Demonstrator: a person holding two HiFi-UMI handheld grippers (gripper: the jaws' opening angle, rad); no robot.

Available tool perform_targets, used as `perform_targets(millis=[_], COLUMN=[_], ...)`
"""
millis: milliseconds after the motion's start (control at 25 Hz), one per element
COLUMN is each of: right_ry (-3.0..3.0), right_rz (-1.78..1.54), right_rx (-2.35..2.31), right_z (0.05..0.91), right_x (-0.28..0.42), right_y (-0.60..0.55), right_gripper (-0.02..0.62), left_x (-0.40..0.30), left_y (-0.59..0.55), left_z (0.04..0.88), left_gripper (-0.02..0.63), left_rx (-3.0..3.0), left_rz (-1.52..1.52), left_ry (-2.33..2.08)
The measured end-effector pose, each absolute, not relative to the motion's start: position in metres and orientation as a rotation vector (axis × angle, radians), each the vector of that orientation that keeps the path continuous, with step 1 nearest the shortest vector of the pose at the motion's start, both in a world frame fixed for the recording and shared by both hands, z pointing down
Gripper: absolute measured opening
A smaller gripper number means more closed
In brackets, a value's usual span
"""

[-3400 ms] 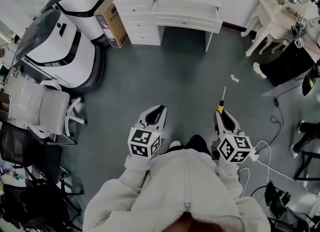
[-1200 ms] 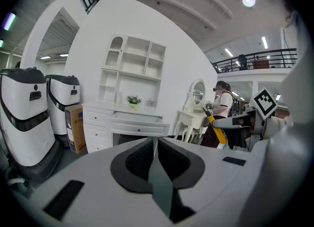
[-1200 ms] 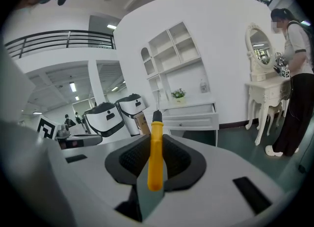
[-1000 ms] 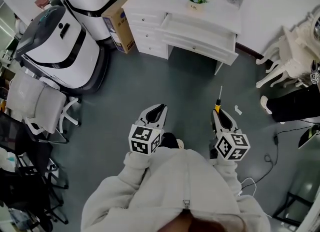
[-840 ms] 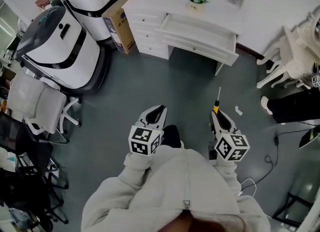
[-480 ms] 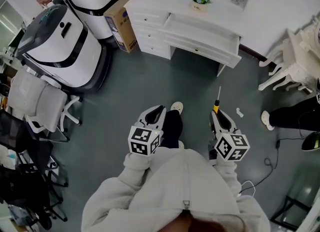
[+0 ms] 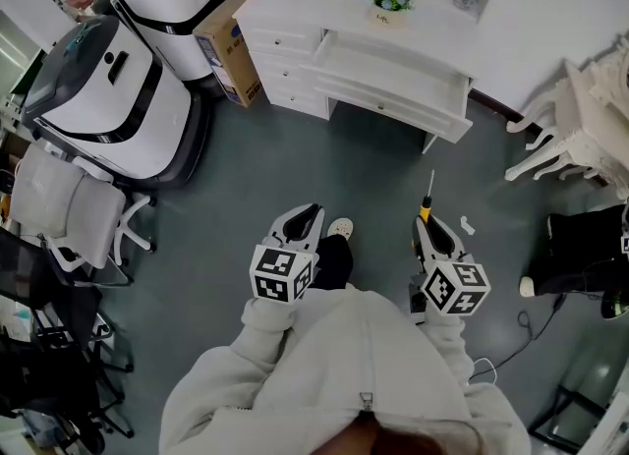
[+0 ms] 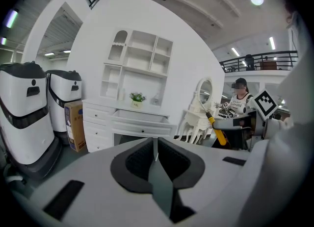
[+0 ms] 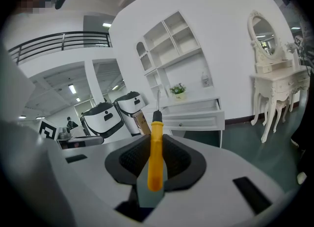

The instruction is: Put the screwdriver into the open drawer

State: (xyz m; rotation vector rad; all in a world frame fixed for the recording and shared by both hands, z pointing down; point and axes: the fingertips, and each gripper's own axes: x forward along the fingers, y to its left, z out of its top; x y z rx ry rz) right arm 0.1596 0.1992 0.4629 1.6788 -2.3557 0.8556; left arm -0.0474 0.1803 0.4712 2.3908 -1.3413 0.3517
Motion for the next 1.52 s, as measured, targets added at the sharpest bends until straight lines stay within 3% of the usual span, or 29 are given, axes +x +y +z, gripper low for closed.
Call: perform_targets(millis=[960,1520], right_ry=[-2.398,-2.367], right_rz=[0.789,0.798], right_rx=[1.645,1.667], right_z=[0.428,0.444], right_x=[0.146,0.128], right_y=[0.001,-0.073], right_gripper=[0.092,0.092], left_x=[-0.054,-0.081], left_y=[-0.018,-0.093], left_z=[0.434,0.452], left_gripper=[0.041,0.041], left_rx=[2.432,2.413], left_rz=[0.306,0.298], left_ry=[-1.375,-1.371])
